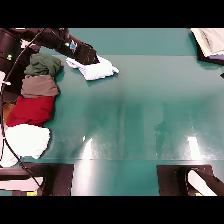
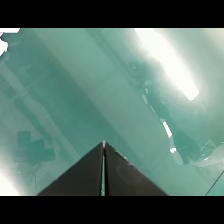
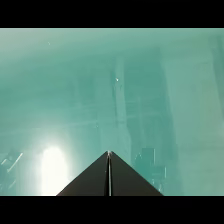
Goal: Fold the shirts.
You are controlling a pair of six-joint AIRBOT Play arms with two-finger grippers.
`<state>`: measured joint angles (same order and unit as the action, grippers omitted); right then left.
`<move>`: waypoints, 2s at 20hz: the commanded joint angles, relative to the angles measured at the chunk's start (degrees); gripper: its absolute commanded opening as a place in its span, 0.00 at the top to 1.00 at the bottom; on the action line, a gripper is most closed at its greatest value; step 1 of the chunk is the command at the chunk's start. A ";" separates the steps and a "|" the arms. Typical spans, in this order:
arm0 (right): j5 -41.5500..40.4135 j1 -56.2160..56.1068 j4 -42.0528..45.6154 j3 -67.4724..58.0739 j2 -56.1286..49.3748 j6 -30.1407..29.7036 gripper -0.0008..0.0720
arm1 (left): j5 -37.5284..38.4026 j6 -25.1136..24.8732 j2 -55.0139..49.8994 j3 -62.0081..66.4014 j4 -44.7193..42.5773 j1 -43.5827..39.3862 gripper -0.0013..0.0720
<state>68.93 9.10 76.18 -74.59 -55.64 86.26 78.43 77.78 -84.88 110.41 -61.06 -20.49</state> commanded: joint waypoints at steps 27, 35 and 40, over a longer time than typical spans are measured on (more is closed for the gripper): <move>0.39 -0.04 -0.20 0.31 -0.11 0.11 0.96 | -16.02 8.39 -23.30 -0.11 -9.66 11.50 0.11; 0.02 -0.04 -0.22 0.28 -0.11 0.11 0.96 | -23.50 0.02 -33.42 0.09 1.81 12.44 0.18; -1.46 -0.04 -0.20 -4.87 -0.11 0.07 0.96 | -18.45 -0.33 -30.14 9.09 1.75 12.44 0.95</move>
<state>68.60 9.08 75.99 -76.38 -55.75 86.37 57.78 78.04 -116.36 114.65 -60.12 -8.14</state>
